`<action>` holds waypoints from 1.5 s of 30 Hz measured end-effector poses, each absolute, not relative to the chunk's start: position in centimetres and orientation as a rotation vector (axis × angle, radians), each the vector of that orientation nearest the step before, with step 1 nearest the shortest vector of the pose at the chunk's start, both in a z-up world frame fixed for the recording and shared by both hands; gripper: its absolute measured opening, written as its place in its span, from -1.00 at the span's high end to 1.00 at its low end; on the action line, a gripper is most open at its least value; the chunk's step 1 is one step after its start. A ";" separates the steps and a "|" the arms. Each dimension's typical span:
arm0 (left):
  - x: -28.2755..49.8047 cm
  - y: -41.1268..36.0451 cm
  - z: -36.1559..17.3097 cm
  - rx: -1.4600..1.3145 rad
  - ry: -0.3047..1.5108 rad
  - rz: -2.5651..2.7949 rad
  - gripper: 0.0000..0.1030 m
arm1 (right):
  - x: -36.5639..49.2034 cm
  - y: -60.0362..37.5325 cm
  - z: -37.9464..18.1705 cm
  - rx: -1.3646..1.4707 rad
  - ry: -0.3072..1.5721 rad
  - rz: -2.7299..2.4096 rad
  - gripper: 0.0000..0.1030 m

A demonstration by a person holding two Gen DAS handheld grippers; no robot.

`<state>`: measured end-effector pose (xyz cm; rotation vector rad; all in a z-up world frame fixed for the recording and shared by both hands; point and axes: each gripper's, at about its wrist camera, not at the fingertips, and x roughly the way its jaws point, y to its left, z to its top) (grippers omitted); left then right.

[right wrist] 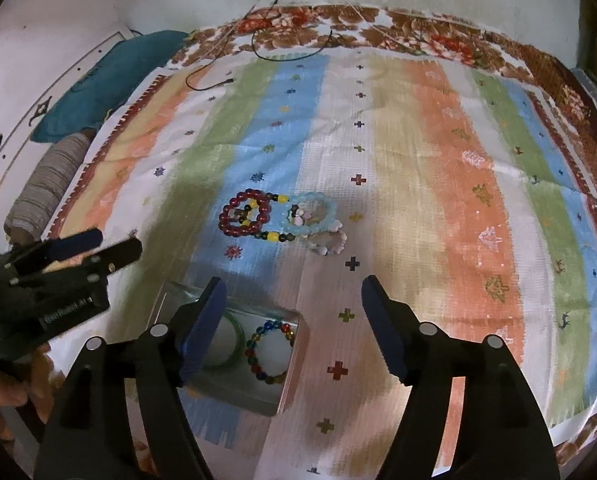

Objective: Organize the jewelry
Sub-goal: 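Lower both bracelets into the silver tin and open both grippers, then move both open grippers back to the remaining bracelets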

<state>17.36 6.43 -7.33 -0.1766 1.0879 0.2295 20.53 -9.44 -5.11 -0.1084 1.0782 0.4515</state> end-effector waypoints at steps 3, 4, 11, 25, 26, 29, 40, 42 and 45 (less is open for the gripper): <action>18.1 7.1 -8.0 -0.185 1.102 0.241 -0.17 | 21.1 -9.4 -5.6 -0.111 1.080 0.437 -0.49; 18.5 7.4 -8.2 -0.186 1.107 0.248 -0.17 | 21.2 -9.5 -5.7 -0.114 1.077 0.429 -0.50; 20.3 8.4 -9.5 -0.213 1.128 0.257 -0.28 | 22.2 -9.5 -5.9 -0.109 1.063 0.399 -0.68; 23.5 8.7 -12.2 -0.207 1.185 0.233 -0.36 | 25.6 -8.8 -8.3 -0.089 1.123 0.363 -0.70; 23.7 8.9 -12.5 -0.213 1.192 0.229 -0.36 | 25.8 -8.7 -8.5 -0.086 1.128 0.362 -0.70; 24.3 9.3 -13.2 -0.227 1.208 0.215 -0.36 | 26.5 -8.7 -8.8 -0.065 1.128 0.366 -0.70; 26.2 9.3 -15.1 -0.203 1.248 0.189 -0.36 | 28.3 -8.3 -10.3 -0.084 1.152 0.338 -0.70; 26.4 9.2 -15.2 -0.200 1.246 0.189 -0.36 | 28.6 -8.2 -10.7 -0.086 1.161 0.332 -0.70; 26.8 9.2 -15.4 -0.199 1.246 0.187 -0.39 | 28.8 -8.0 -11.0 -0.087 1.167 0.330 -0.70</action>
